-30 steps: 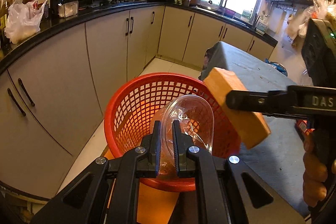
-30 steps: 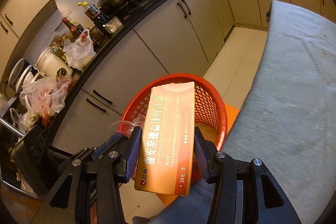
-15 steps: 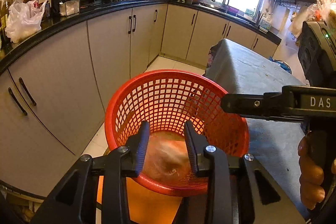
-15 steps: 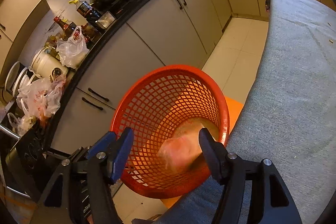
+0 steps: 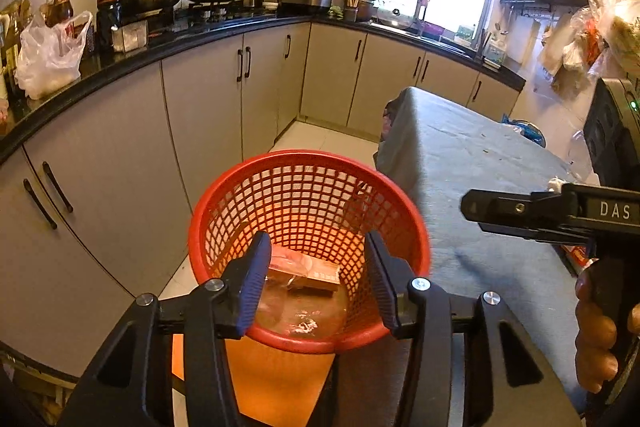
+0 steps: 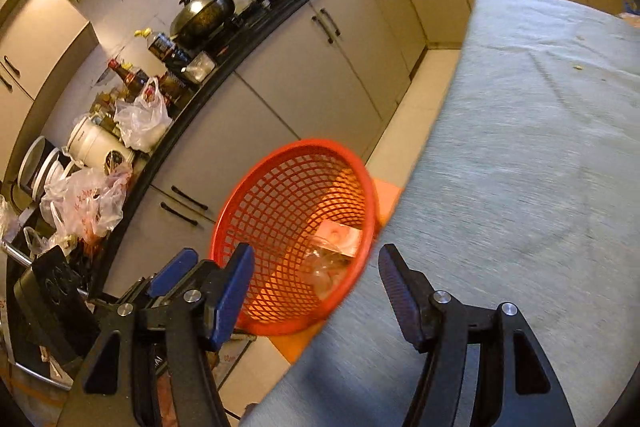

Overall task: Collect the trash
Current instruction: 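Withdraw both open tools from the basket back over the table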

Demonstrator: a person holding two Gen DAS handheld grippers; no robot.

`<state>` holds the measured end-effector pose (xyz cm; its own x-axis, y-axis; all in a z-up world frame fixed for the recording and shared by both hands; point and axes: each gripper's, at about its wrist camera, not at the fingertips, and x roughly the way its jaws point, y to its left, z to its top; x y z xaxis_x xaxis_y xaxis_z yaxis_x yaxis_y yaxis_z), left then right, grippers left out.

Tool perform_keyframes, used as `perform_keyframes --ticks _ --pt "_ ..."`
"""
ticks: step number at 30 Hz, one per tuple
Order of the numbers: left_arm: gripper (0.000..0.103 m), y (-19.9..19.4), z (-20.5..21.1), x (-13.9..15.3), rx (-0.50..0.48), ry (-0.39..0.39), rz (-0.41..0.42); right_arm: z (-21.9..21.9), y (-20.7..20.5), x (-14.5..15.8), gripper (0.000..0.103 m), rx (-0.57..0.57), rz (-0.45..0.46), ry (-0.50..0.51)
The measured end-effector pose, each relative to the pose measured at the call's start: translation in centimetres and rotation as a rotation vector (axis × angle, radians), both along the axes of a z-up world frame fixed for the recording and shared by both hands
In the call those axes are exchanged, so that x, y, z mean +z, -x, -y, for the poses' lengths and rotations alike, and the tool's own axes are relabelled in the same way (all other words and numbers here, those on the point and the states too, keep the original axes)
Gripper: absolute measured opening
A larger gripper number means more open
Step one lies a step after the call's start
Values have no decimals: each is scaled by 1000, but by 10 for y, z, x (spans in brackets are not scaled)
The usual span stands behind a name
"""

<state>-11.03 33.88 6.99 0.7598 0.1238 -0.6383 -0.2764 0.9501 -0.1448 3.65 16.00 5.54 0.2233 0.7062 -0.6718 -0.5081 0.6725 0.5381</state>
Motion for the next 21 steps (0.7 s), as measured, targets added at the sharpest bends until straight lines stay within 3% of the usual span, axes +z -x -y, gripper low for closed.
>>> perform_keyframes --ticks 15,21 --pt "54 -11 88 17 -157 -35 -3 117 15 16 69 -138 31 -59" --pt "57 -25 130 16 -247 -28 -26 183 21 21 69 -254 49 -61"
